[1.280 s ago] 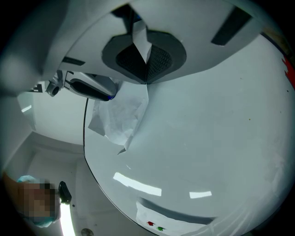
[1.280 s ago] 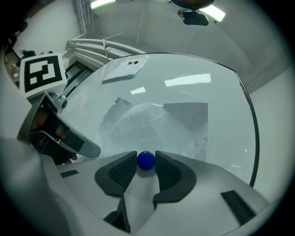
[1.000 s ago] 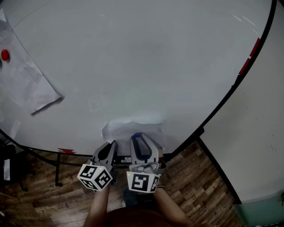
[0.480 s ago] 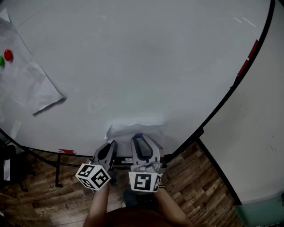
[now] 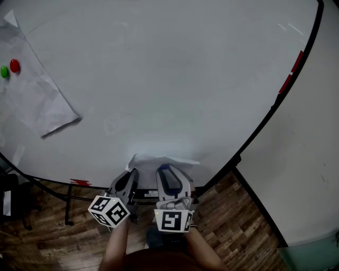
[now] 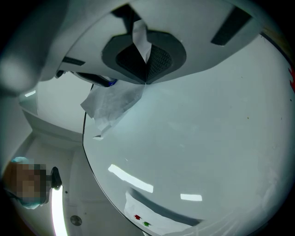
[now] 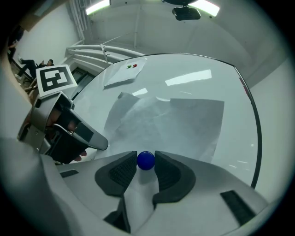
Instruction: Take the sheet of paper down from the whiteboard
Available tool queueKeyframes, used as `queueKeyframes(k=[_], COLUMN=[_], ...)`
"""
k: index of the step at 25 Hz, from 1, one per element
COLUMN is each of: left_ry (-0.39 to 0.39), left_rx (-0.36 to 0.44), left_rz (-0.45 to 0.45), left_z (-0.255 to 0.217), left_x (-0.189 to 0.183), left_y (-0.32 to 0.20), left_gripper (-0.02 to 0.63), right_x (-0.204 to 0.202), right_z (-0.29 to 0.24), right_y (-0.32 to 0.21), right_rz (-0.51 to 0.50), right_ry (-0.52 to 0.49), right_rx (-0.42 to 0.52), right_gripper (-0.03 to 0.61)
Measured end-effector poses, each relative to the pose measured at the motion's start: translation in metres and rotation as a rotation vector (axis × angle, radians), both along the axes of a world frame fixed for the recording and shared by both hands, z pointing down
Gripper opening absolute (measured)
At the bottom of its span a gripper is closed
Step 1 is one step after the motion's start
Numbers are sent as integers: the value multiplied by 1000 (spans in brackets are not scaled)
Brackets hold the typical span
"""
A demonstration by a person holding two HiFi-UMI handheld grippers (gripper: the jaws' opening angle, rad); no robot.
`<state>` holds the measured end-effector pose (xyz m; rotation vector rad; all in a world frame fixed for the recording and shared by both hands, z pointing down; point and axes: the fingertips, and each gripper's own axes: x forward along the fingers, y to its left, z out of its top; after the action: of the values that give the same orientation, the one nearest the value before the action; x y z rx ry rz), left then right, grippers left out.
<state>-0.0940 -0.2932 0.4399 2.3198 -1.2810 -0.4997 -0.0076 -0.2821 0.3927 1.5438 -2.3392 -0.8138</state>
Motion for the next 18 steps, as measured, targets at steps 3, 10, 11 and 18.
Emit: queueKeyframes(k=[3, 10, 11, 18], left_ry=[2, 6, 7, 24], left_rx=[2, 2, 1, 1], left_rz=[0, -6, -7, -18], left_z=[-2, -3, -4, -12], left_x=[0, -6, -6, -13], left_y=[1, 5, 6, 14], left_gripper=[25, 25, 25, 25], right_x=[1, 5, 6, 6], right_z=[1, 2, 2, 1], right_y=[1, 0, 0, 4], right_rz=[5, 18, 19, 12], right_ry=[1, -6, -7, -25], right_rx=[-2, -9, -10, -22], right_gripper=[133, 134, 133, 135])
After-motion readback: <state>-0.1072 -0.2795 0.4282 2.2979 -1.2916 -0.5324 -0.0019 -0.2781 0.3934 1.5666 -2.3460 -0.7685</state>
